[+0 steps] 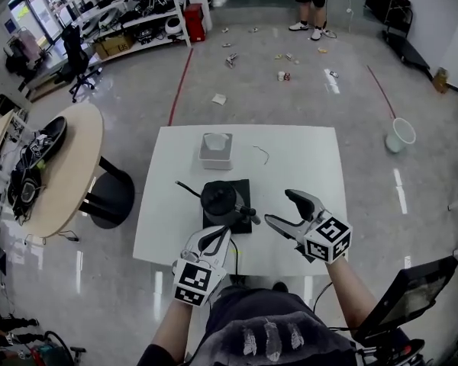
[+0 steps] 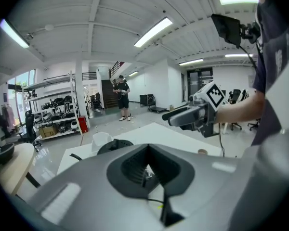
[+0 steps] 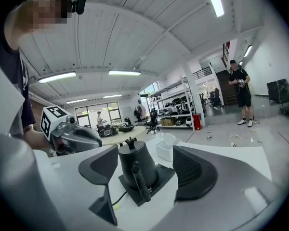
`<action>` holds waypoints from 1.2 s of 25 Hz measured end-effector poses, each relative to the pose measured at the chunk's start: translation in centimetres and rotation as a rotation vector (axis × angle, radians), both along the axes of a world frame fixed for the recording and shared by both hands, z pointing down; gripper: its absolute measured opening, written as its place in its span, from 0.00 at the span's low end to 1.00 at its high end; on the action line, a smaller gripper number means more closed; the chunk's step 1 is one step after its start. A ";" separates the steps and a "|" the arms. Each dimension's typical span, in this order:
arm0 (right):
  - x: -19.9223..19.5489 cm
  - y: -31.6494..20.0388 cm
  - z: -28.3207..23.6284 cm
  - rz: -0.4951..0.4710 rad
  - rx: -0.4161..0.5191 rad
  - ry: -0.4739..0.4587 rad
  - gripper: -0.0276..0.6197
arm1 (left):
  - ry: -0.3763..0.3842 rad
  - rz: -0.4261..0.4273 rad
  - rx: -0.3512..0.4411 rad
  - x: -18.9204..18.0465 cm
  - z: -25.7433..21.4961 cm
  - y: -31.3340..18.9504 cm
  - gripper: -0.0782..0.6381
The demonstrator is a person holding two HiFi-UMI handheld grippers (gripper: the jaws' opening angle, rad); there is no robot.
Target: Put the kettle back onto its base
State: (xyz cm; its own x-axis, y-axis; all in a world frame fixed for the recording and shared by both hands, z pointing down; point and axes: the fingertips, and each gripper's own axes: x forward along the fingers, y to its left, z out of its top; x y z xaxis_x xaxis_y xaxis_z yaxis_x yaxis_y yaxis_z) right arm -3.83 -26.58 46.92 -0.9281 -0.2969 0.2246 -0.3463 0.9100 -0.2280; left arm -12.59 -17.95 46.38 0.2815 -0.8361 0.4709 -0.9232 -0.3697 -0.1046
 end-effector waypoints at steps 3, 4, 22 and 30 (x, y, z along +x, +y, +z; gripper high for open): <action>1.1 0.6 -1.3 -0.024 0.018 -0.023 0.53 | -0.018 0.005 0.018 1.0 -0.6 -0.2 0.11; 1.4 0.7 -1.7 -0.028 0.026 -0.028 0.49 | -0.022 0.005 0.024 1.4 -0.8 -0.3 0.11; 6.1 6.5 -2.5 -0.154 0.073 0.047 0.05 | -0.073 -0.101 0.045 7.4 -3.0 5.8 0.11; 4.2 8.5 -2.0 -0.220 0.073 0.044 0.05 | -0.076 -0.163 0.024 6.1 -2.1 8.2 0.11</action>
